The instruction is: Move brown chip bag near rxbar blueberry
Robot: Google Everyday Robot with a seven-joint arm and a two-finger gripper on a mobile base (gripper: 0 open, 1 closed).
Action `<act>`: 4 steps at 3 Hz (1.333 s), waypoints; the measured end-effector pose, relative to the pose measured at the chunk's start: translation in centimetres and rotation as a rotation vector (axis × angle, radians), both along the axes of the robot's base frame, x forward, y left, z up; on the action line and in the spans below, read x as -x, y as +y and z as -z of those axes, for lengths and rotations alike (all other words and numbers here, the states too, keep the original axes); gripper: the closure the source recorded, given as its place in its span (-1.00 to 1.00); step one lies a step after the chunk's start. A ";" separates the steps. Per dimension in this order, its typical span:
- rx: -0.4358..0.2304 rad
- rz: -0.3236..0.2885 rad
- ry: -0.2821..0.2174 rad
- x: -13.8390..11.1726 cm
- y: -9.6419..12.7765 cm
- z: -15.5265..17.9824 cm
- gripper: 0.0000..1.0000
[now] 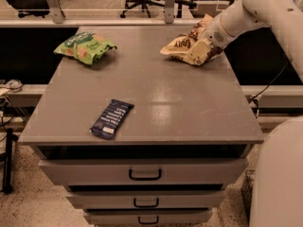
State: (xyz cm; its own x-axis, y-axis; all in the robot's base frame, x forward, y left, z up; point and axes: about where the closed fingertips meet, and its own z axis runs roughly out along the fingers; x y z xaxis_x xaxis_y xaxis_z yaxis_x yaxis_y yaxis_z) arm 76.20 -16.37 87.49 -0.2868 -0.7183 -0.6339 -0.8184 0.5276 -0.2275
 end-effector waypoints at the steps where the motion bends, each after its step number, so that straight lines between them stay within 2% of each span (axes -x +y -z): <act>1: -0.018 -0.013 -0.029 0.6 0.2 -1.4 1.00; 2: -0.037 -0.039 -0.064 1.5 0.5 -3.1 1.00; 3: -0.060 -0.100 -0.096 3.4 0.6 -5.5 1.00; 4: -0.084 -0.237 -0.116 6.4 1.3 -7.4 1.00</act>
Offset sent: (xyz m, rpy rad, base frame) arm -0.0296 0.0029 0.0573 0.0582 -0.1163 0.0633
